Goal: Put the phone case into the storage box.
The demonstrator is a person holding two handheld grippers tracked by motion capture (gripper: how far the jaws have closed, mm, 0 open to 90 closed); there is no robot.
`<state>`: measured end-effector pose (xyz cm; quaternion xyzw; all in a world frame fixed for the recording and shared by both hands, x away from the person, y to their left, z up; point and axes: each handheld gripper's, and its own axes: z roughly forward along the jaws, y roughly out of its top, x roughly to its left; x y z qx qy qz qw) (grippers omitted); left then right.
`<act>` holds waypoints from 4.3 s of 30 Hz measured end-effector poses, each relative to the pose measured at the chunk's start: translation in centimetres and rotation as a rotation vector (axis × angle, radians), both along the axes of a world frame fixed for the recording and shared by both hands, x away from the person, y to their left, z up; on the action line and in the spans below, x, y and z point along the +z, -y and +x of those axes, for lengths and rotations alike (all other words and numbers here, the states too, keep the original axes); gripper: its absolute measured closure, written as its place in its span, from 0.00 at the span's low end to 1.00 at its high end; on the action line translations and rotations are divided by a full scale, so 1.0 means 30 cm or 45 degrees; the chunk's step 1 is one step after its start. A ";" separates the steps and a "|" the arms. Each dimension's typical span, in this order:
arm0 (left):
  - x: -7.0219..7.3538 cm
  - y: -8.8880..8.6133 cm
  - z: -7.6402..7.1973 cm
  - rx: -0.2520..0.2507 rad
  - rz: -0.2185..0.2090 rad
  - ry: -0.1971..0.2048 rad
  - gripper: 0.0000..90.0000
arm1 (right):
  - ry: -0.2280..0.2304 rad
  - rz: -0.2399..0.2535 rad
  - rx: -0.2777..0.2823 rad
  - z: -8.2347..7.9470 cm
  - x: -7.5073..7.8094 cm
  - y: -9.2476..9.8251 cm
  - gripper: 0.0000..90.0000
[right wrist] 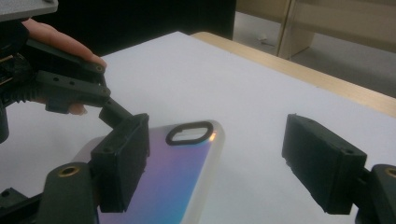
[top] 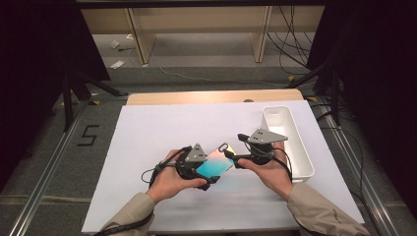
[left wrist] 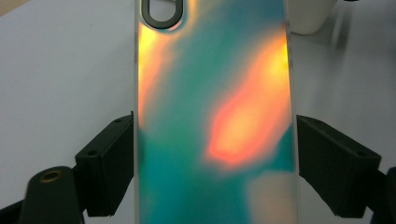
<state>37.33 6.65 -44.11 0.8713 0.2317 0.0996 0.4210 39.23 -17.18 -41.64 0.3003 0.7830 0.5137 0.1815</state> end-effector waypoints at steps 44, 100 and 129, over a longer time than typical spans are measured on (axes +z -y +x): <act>0.002 0.036 -0.008 -0.026 -0.041 0.005 0.19 | -0.125 0.028 0.039 0.026 -0.041 -0.027 0.40; -0.013 0.001 0.003 0.000 -0.082 0.135 0.17 | -0.132 0.187 0.185 -0.011 0.060 -0.011 0.89; -0.020 0.006 0.000 -0.026 -0.085 0.132 0.20 | -0.128 -0.050 0.441 0.015 0.102 0.024 0.89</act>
